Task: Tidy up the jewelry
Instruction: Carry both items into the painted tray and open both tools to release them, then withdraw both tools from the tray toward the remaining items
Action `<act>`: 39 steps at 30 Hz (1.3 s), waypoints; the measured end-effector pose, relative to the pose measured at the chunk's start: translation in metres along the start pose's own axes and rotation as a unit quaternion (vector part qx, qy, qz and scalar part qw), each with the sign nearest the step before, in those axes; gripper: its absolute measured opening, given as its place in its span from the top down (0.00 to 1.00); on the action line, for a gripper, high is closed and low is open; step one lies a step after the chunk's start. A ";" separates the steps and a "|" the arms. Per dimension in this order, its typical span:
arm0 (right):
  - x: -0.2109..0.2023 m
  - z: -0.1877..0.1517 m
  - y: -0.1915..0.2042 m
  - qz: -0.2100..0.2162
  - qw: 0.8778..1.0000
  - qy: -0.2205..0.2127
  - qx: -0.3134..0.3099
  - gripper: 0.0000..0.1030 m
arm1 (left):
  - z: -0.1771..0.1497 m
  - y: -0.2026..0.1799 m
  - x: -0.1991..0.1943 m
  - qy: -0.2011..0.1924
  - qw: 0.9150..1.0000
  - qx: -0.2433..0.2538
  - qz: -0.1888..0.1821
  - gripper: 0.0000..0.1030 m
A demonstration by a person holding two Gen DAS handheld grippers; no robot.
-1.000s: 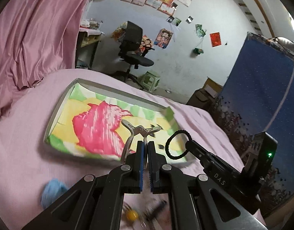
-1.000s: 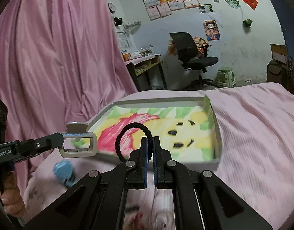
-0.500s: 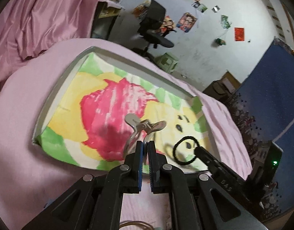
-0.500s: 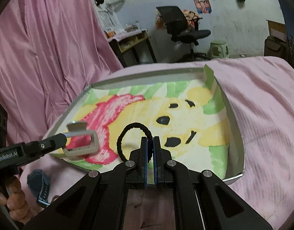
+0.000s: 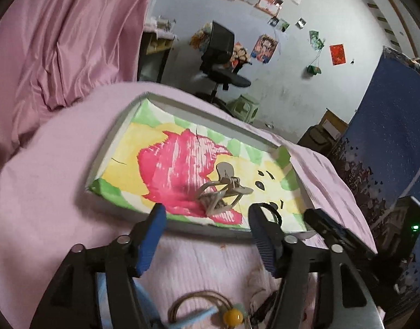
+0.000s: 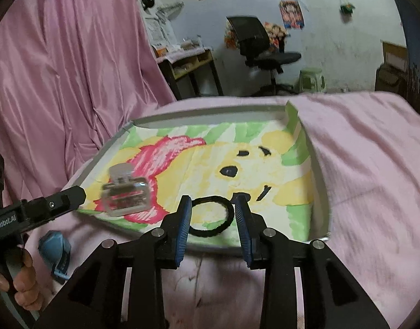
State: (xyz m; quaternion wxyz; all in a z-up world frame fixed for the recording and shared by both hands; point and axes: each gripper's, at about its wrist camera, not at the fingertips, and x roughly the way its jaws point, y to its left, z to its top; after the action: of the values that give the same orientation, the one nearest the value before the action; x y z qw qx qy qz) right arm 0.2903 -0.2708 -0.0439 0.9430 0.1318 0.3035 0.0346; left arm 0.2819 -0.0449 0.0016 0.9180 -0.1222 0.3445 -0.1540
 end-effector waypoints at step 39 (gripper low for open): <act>-0.163 -0.069 0.009 -0.021 0.991 -0.094 -0.095 0.17 | -0.093 -0.017 -0.103 -0.045 0.992 0.115 0.039 0.07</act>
State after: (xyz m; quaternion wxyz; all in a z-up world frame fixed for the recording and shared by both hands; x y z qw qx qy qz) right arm 0.1172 -0.2699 -0.0036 0.9762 0.0378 0.2114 0.0309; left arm 0.1421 -0.0333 0.0002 0.9458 -0.0089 0.2873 -0.1512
